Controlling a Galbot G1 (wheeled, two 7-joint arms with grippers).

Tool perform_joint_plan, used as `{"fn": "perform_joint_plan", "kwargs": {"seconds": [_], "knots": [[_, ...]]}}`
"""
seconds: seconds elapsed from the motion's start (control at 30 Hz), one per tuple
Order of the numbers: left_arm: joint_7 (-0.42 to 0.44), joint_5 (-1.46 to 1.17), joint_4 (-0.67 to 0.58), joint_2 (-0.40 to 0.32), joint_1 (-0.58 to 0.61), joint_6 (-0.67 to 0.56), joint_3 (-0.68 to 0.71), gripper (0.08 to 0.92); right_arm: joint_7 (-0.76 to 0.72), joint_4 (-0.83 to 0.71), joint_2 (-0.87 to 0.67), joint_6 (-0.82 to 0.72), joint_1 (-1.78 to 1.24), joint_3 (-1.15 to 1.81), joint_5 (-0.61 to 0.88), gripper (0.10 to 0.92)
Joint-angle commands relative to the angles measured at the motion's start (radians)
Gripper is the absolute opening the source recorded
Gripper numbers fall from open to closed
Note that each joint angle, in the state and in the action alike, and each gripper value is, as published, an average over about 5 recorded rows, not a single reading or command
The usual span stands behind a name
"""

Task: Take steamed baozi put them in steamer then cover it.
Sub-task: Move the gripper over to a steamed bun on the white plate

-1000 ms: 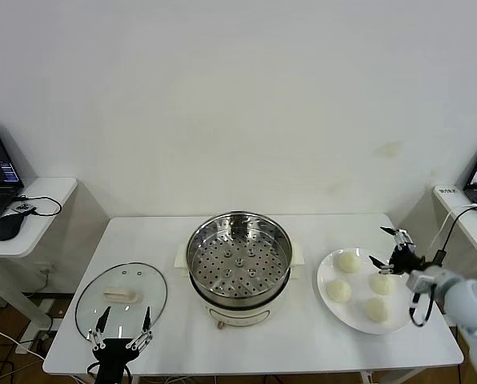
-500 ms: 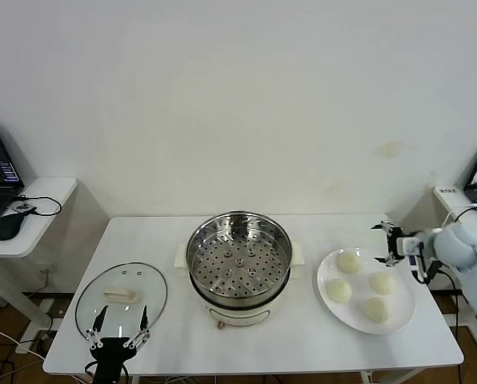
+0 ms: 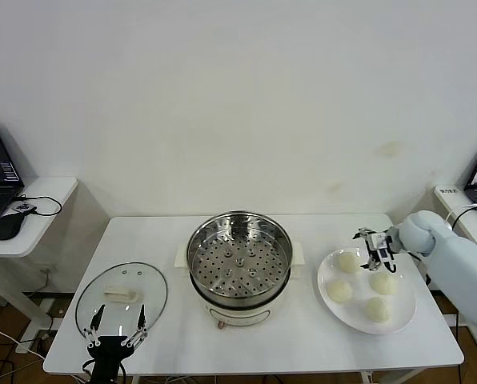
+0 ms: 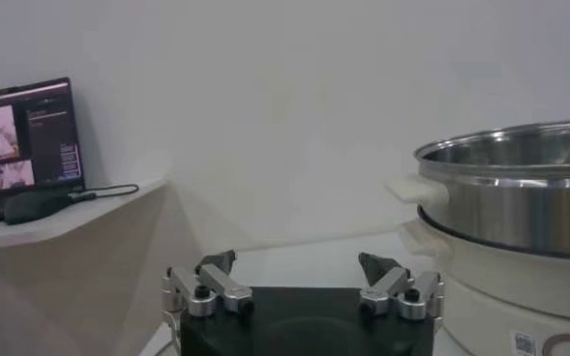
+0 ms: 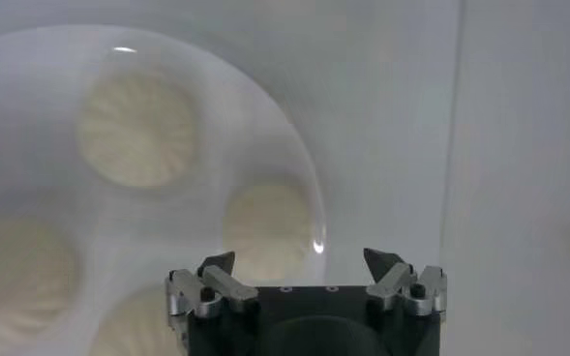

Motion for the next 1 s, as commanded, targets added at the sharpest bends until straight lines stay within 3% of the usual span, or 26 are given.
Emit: {"fn": "perform_joint_plan", "kwargs": {"seconds": [0.03,0.43,1.0], "knots": [[0.0,0.002,0.001,0.001,-0.001,0.001,0.002,0.823,-0.017,-0.07,0.049,-0.016,0.058,-0.098,-0.01,0.823],[0.001,0.003,0.01,0.001,-0.015,0.002,0.009,0.823,0.002,-0.106,0.08,-0.017,0.029,-0.075,-0.048,0.806],[0.0,0.003,0.002,0.003,-0.013,0.002,0.006,0.823,0.008,-0.112,0.084,-0.005,0.029,-0.069,-0.067,0.627]]}}
